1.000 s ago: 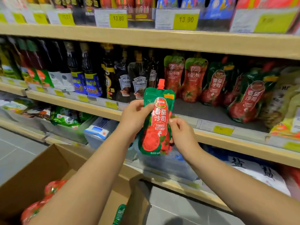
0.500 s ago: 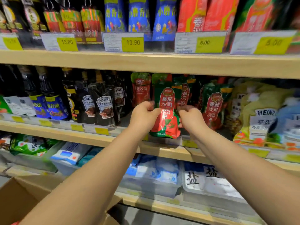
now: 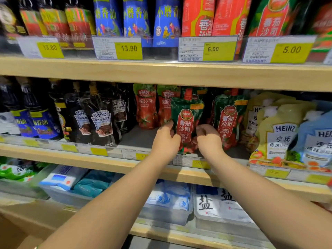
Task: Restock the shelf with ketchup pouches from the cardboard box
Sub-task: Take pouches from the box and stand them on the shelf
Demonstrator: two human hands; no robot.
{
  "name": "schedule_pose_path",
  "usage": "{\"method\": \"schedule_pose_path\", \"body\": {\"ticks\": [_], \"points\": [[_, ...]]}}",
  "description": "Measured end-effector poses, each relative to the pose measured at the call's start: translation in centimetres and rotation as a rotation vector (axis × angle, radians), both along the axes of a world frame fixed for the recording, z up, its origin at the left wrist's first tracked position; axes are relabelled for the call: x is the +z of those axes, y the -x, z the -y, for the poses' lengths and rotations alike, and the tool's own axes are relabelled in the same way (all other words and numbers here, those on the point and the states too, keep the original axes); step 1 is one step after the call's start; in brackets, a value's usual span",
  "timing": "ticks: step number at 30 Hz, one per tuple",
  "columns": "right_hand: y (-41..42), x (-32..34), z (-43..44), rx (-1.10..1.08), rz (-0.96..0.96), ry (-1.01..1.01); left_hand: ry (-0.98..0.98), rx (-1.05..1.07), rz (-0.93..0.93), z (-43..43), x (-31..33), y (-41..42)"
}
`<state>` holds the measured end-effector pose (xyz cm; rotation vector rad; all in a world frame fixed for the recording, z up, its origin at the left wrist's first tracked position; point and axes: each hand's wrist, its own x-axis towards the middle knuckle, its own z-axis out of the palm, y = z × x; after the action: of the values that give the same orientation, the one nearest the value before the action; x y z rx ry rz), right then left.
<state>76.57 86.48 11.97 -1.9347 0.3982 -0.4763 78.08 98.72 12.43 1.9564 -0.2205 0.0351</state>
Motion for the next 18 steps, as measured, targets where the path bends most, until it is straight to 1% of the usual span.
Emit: {"method": "schedule_pose_path", "body": {"ticks": [2, 6, 10, 15, 18], "points": [[0.3, -0.1, 0.0, 0.005, 0.01, -0.025, -0.016, 0.008, 0.009, -0.2, -0.4, 0.1], [1.4, -0.6, -0.1, -0.013, 0.087, -0.003, -0.097, -0.01, 0.039, -0.4, -1.0, 0.6], [1.4, -1.0, -0.4, 0.069, 0.042, 0.055, -0.179, 0.003, 0.069, -0.1, -1.2, 0.5], [0.3, -1.5, 0.4, 0.086, 0.024, -0.119, -0.132, -0.026, 0.014, 1.2, -0.7, -0.5], [-0.9, -1.2, 1.0, 0.079, 0.001, -0.208, -0.112, -0.053, 0.02, 2.1, -0.6, -1.2]]}}
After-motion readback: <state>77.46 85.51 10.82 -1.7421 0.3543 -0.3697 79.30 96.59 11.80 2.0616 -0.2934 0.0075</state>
